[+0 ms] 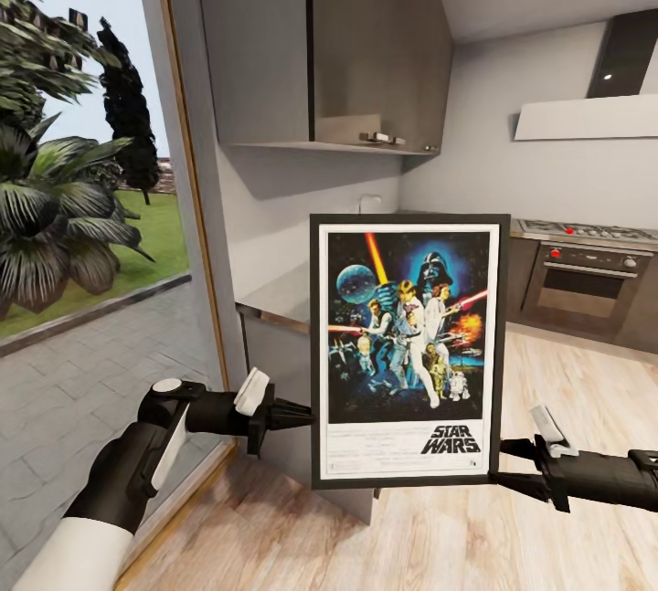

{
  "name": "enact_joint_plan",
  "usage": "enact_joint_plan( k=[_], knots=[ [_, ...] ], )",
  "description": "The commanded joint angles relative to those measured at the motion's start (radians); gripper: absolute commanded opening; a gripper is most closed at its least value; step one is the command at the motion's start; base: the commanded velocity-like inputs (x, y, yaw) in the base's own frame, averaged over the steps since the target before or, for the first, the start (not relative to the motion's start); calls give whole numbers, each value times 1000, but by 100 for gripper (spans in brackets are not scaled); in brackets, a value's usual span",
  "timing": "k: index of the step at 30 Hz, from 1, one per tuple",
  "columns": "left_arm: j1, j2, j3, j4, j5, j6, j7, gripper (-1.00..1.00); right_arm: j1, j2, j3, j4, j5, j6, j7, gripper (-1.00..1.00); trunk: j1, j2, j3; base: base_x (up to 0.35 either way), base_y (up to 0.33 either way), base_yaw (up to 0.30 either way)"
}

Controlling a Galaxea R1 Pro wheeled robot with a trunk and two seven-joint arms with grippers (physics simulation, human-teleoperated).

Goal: Pick up the poster from the kitchen countertop and hang it on one of the wall nails in the kitchen.

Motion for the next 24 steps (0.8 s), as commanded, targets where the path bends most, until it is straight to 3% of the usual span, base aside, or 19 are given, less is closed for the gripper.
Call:
enact_joint_plan(
  k=[1, 19, 20, 24],
  knots=[
    [-1, 1, -2, 0, 3, 7, 0, -100, -1, 0, 0, 0, -1, 10, 3, -100, 0, -1, -1, 0, 0, 0],
    [-1, 1, -2, 1, 3, 8, -5, -100, -1, 0, 0, 0, -1, 10, 3, -100, 0, -1, -1, 0, 0, 0],
    [-1, 2, -2, 1, 3, 9, -5, 100, -1, 0, 0, 0, -1, 10, 3, -100, 0, -1, -1, 0, 0, 0],
    [-1, 2, -2, 1, 3, 9, -5, 100, -1, 0, 0, 0, -1, 11, 3, -100, 0, -1, -1, 0, 0, 0]
  ],
)
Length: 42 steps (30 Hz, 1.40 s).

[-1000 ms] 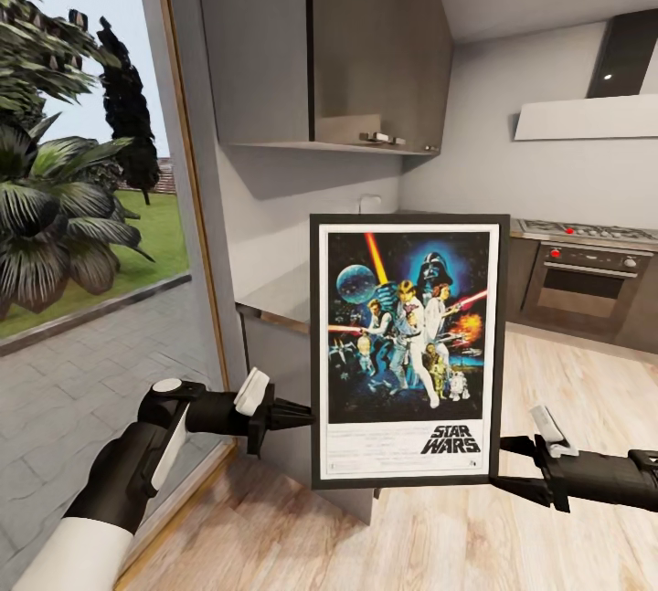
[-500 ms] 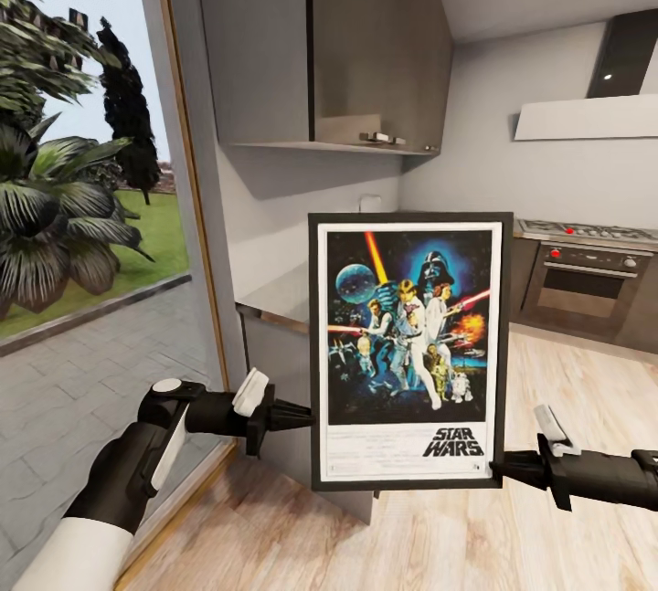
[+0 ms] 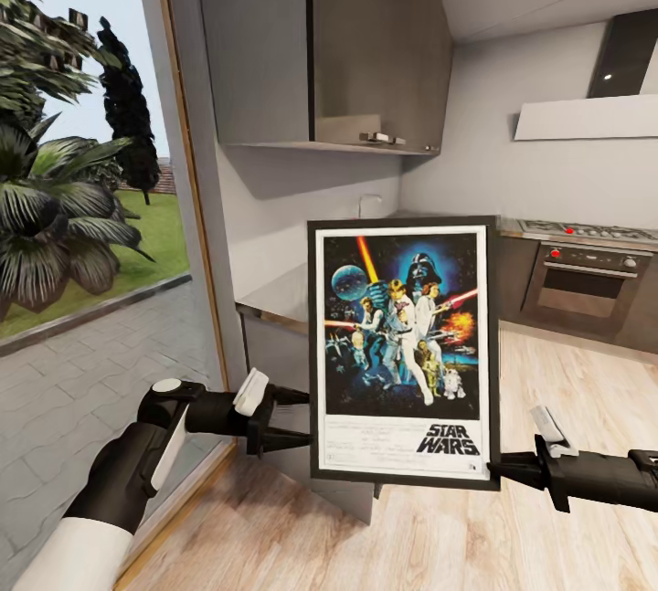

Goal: Pick up the poster from the kitchen countertop and hang it on one of the wall nails in the kitchen.

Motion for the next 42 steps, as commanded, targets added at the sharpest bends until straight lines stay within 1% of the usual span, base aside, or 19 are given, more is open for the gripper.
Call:
enact_joint_plan(
  k=[1, 8, 12, 17, 18, 19, 21, 25, 27, 28, 29, 32, 33, 35, 36, 37, 38, 40, 42],
  knots=[
    [-1, 1, -2, 0, 4, 10, -2, 100, -1, 0, 0, 0, -1, 14, 3, -100, 0, -1, -1, 0, 0, 0],
    [-1, 3, 0, 0, 3, 10, -2, 100, -1, 0, 0, 0, -1, 14, 3, -100, 0, -1, -1, 0, 0, 0],
    [-1, 16, 1, 1, 1, 10, -2, 100, -1, 0, 0, 0, -1, 14, 3, -100, 0, -1, -1, 0, 0, 0],
    [-1, 57, 2, 1, 3, 9, -2, 100, -1, 0, 0, 0, -1, 14, 3, -100, 0, -1, -1, 0, 0, 0],
    [-1, 72, 3, 1, 4, 9, -3, 100, -1, 0, 0, 0, -1, 14, 3, -100, 0, -1, -1, 0, 0, 0],
    [-1, 79, 3, 1, 4, 8, -5, 100, -1, 0, 0, 0, -1, 14, 3, -100, 0, -1, -1, 0, 0, 0],
    [-1, 102, 4, 0, 4, 8, -36, 100, -1, 0, 0, 0, -1, 14, 3, -100, 0, -1, -1, 0, 0, 0],
    [-1, 124, 9, 0, 2, 7, -41, 100, -1, 0, 0, 0, -1, 14, 3, -100, 0, -1, -1, 0, 0, 0],
    [0, 147, 23, 1, 1, 6, -41, 100, -1, 0, 0, 0, -1, 14, 3, -100, 0, -1, -1, 0, 0, 0],
    [0, 152, 28, 2, 1, 5, -41, 100, -1, 0, 0, 0, -1, 14, 3, -100, 0, -1, -1, 0, 0, 0],
    [1, 164, 47, 6, 0, 4, -41, 100, -1, 0, 0, 1, -1, 14, 3, -100, 0, -1, -1, 0, 0, 0],
    [2, 171, 73, 11, 0, 2, -41, 100, -1, 0, 0, 0, -1, 14, 3, -100, 0, -1, -1, 0, 0, 0],
    [3, 174, 95, 13, 0, 1, -41, 100, -1, 0, 0, 0, -1, 13, 3, -100, 0, -1, -1, 0, 0, 0],
    [4, 177, 119, 15, -1, 0, -41, 100, -1, 0, 0, 0, -1, 13, 3, -100, 0, -1, -1, 0, 0, 0],
    [7, 179, 143, 17, -2, -1, -41, 100, -1, 0, 0, 1, -1, 13, 3, -100, 0, -1, -1, 0, 0, 0],
    [11, 179, 154, 18, -3, -3, -41, 100, -1, 0, 0, 0, -1, 13, 3, -100, 0, -1, -1, 0, 0, 0],
    [20, 181, 173, 23, -4, -15, -41, 100, -1, 0, -1, 1, -1, 13, 3, -100, 0, -1, -1, 0, 0, 0],
    [35, 182, 192, 43, -5, -48, -41, 100, -1, 0, -1, 1, -1, 13, 3, -100, 0, -1, -1, 0, 0, 0],
    [40, 183, 203, 65, -5, -72, -41, 100, -1, 0, -1, 0, -1, 13, 3, -100, 0, -1, -1, 0, 0, 0]
  ],
)
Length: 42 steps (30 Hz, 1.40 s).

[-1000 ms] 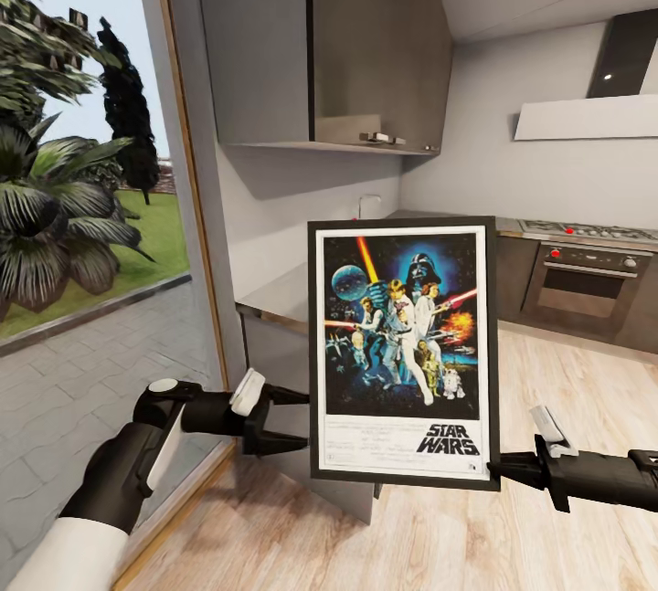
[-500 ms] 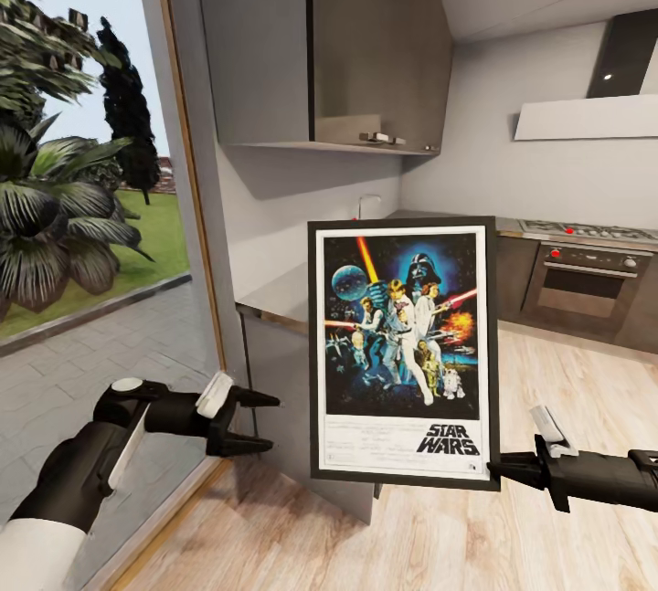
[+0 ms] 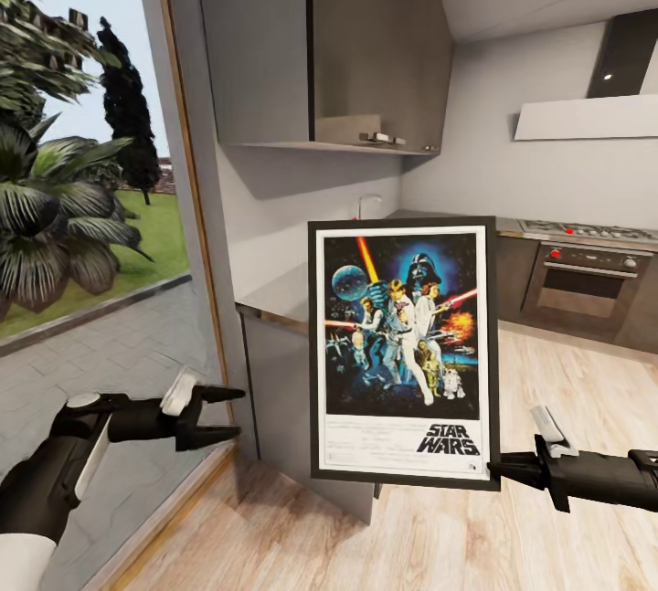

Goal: Pick up the poster from the kitchen countertop and hang it on one of the wall nails in the kitchen.

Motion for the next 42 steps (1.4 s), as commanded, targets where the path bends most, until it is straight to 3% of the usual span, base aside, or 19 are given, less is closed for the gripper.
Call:
enact_joint_plan(
  k=[1, 6, 7, 11, 17, 20, 21, 22, 23, 25, 26, 27, 29, 31, 32, 42],
  knots=[
    [3, 1, 8, 37, -2, -16, -4, 100, -1, 0, 0, 0, -1, 12, 4, -100, 0, -1, -1, 0, 0, 0],
    [8, 18, 20, 189, -9, -123, -4, 100, -1, 0, -2, 0, -10, 12, 4, -100, 0, -1, -1, 0, 0, 0],
    [9, 23, 21, 264, -9, -174, -4, 100, -1, 0, -3, 1, -20, 11, 4, -100, 0, -1, -1, 0, 0, 0],
    [9, 26, 34, 410, -6, -256, -4, 100, -1, 0, -4, 1, -30, 10, 4, -100, 0, -1, -1, 0, 0, 0],
    [9, 22, 137, 636, -1, -387, 46, 100, -1, 0, -6, 1, -33, 7, 4, -100, 0, -1, -1, 0, 0, 0],
    [9, 20, 194, 783, 0, -466, 79, 100, -1, 0, -8, 1, -33, 7, 3, -100, 0, -1, -1, 0, 0, 0],
    [9, 19, 214, 880, 1, -522, 122, 100, -1, 0, -8, 1, -33, 6, 3, -100, 0, -1, -1, 0, 0, 0],
    [9, 19, 218, 912, 2, -541, 141, 100, -1, 0, -8, 1, -33, 6, 3, -100, 0, -1, -1, 0, 0, 0],
    [9, 19, 227, 1009, 8, -599, 188, 100, -1, 0, -8, 1, -33, 6, 3, -100, 0, -1, -1, 0, 0, 0],
    [9, 19, 230, 1064, 24, -632, 208, 100, -1, 0, -8, 1, -32, 6, 3, -100, 0, -1, -1, 0, 0, 0],
    [10, 19, 232, 1099, 48, -657, 220, 100, -1, 0, -9, 1, -32, 6, 2, -100, 0, -1, -1, 0, 0, 0],
    [11, 19, 233, 1112, 61, -666, 224, 100, -1, 0, -9, 2, -32, 6, 2, -100, 0, -1, -1, 0, 0, 0],
    [84, 19, 236, 1159, 150, -696, 262, 100, -1, 0, -7, 3, -32, 8, -1, -100, 0, -1, -1, 0, 0, 0],
    [88, 20, 237, 1161, 154, -697, 281, 100, -1, 0, -7, 3, -32, 8, -1, -100, 0, -1, -1, 0, 0, 0],
    [95, 23, 239, 1162, 159, -697, 320, 100, -1, 0, -7, 3, -32, 8, -2, -100, 0, -1, -1, 0, 0, 32],
    [106, 28, 240, 1161, 160, -698, 328, 100, -1, 0, -5, 3, -32, 8, -3, -100, 0, -1, -8, 0, 0, 10]
  ],
)
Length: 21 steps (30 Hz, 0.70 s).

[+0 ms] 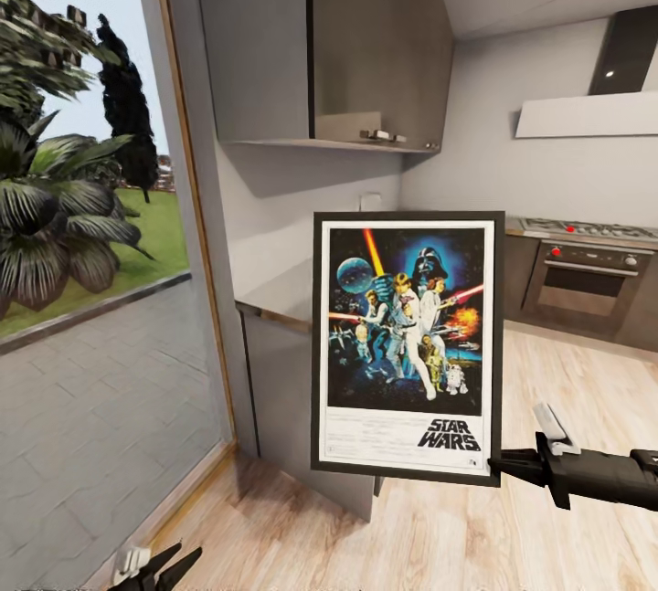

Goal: Pick up the poster from the kitchen countertop and hang it on one of the wall nails in the kitchen.

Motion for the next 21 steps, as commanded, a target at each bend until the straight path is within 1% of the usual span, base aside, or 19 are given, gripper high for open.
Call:
enact_joint_plan(
  k=[1, 9, 21],
  knots=[
    [3, 1, 2, 1, 0, -5, -2, 100, -1, 0, 0, 0, -2, 13, 4, -100, 0, -1, -3, 0, 0, 0],
    [9, 6, 3, 1, 0, -5, -1, 100, -1, 0, 1, 0, -1, 14, 4, -100, 0, -1, -15, 0, 0, 0],
    [9, 6, 2, 1, 0, -4, -1, 100, -1, 0, 1, 0, -1, 14, 4, -100, 0, -1, -35, 0, 0, 0]
  ],
)
